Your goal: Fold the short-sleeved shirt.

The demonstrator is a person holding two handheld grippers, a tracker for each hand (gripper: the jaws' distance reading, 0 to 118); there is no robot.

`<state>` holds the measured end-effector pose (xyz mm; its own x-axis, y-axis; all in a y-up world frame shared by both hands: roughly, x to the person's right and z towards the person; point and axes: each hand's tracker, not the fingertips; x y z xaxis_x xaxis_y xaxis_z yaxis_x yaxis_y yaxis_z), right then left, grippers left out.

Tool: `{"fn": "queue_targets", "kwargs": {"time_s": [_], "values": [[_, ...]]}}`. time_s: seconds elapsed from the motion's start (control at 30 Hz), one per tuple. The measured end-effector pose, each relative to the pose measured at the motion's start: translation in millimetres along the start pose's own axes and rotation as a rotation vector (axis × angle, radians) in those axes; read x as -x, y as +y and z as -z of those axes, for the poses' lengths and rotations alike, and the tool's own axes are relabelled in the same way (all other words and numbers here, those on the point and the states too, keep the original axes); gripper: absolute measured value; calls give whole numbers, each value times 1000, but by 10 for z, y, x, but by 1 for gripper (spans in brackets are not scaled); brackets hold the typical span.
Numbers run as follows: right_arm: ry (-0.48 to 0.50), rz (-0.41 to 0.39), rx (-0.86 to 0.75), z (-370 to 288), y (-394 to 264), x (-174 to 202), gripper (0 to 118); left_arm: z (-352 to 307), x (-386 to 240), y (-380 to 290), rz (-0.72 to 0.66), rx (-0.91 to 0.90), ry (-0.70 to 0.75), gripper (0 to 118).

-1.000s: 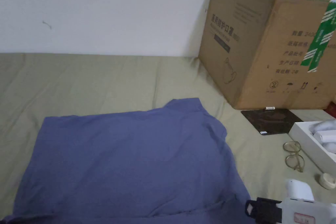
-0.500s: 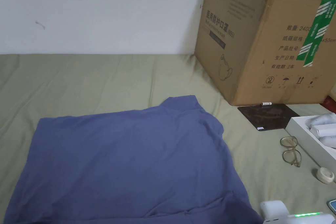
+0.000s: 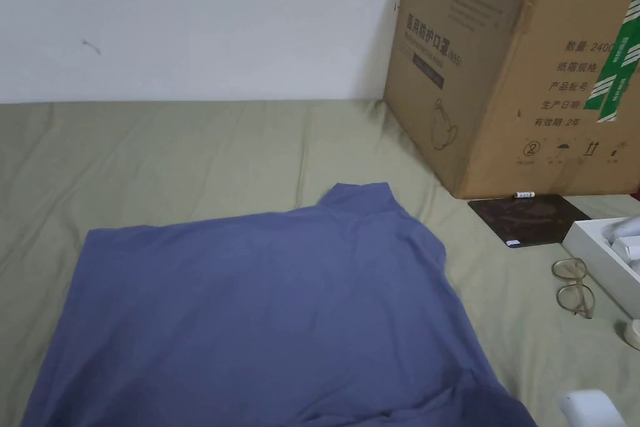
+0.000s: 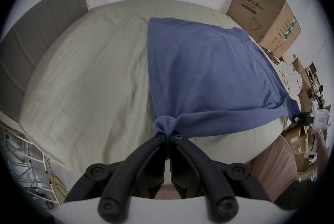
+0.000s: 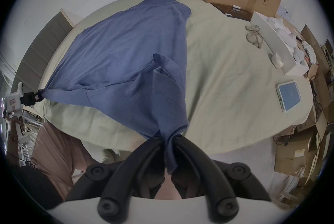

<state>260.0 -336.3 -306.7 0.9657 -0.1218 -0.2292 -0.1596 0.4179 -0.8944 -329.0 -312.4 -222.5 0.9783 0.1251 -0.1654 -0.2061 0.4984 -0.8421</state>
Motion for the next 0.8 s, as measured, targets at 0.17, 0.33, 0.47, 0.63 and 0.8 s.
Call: {"fn": "queue_targets", "kwargs": {"time_s": [0.17, 0.33, 0.47, 0.63, 0.8], "values": [[-2, 8, 59, -110, -157, -75, 3, -65, 8, -179, 17, 52, -17, 4], [19, 15, 69, -279, 180, -34, 3, -131, 42, 83, 2, 66, -39, 4], [4, -35, 45, -312, 950, 25, 3, -17, 77, 577, 14, 90, -50, 4], [35, 3, 15, 48, 2022, 112, 3, 430, 216, 1260, -20, 148, -41, 4], [-20, 81, 22, 707, 2643, 225, 3, 943, 346, 1675, -159, 186, -50, 4]]}}
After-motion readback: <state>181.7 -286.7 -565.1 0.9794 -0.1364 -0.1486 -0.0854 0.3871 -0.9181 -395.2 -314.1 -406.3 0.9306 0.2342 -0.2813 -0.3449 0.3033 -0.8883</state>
